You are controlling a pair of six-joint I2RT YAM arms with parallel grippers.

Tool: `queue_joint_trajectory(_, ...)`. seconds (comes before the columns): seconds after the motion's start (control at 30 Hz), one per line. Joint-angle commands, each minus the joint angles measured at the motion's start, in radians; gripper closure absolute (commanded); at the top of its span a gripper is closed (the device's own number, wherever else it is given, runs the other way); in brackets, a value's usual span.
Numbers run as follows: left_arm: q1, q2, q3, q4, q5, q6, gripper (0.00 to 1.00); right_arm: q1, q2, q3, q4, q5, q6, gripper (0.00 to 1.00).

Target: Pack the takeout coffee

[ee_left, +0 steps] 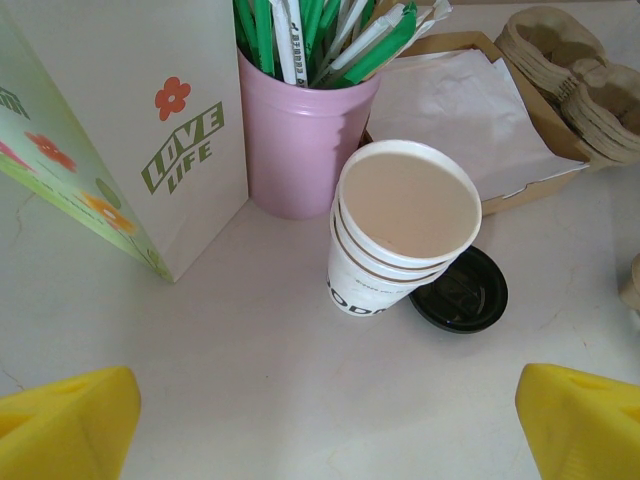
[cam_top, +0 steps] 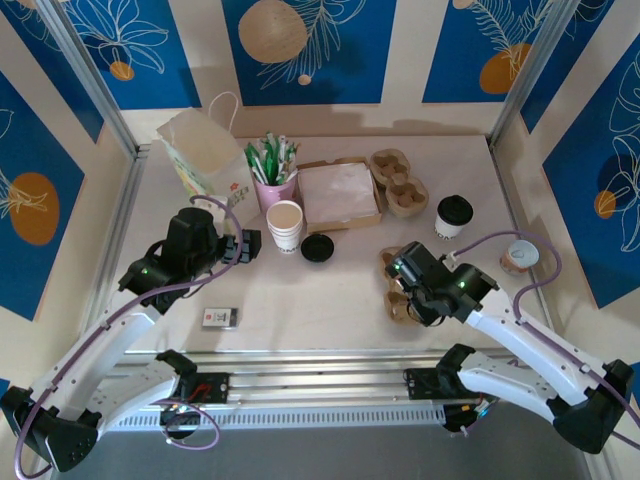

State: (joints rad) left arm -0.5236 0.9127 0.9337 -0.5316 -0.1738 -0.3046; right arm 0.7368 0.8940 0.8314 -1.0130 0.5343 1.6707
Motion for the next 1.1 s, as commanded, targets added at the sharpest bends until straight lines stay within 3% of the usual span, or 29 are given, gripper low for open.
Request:
queue_joint_trajectory(0.0,0.011,-0.006,0.0,0.01,-0.003,0.017,0.04,-0.007,-0.003,-0.009,-0.025,-0.041,0.147,0.01)
queue_joint_trajectory(0.03,0.011,-0.007,-0.001,0.01,-0.004,0.017,0.04,-0.009,-0.004,-0.018,-0.023,-0.045,0.171,0.0)
queue_joint_trajectory(0.1,0.011,-0.006,-0.001,0.01,-0.004,0.017,0.04,-0.026,-0.006,-0.044,0.011,-0.07,0.19,0.11)
queue_joint_trajectory(0.17,0.011,-0.006,-0.001,0.01,-0.006,0.017,0.04,-0.051,0.003,-0.06,0.033,-0.102,0.206,0.36)
queue_joint_trajectory(0.2,0.011,-0.007,-0.001,0.01,-0.006,0.016,0.04,-0.064,0.017,-0.063,0.043,-0.117,0.201,0.4)
queue_joint_trajectory(0.3,0.011,-0.01,-0.001,0.008,-0.012,0.016,0.04,-0.118,0.08,-0.046,0.067,-0.176,0.139,0.37)
queue_joint_trajectory(0.53,0.039,-0.025,0.056,-0.038,-0.08,-0.006,0.01,-0.188,0.133,-0.026,0.128,-0.223,0.052,0.4)
queue_joint_trajectory(0.63,0.106,0.02,0.17,-0.132,-0.123,-0.063,0.01,-0.209,0.133,-0.019,0.134,-0.22,0.013,0.39)
queue_joint_trajectory(0.9,0.373,0.279,0.565,-0.328,0.005,-0.232,0.04,-0.225,0.148,-0.012,0.17,-0.24,-0.119,0.29)
queue_joint_trajectory(1.07,0.456,0.475,0.76,-0.39,0.051,-0.247,0.08,-0.224,0.14,0.004,0.166,-0.239,-0.207,0.24)
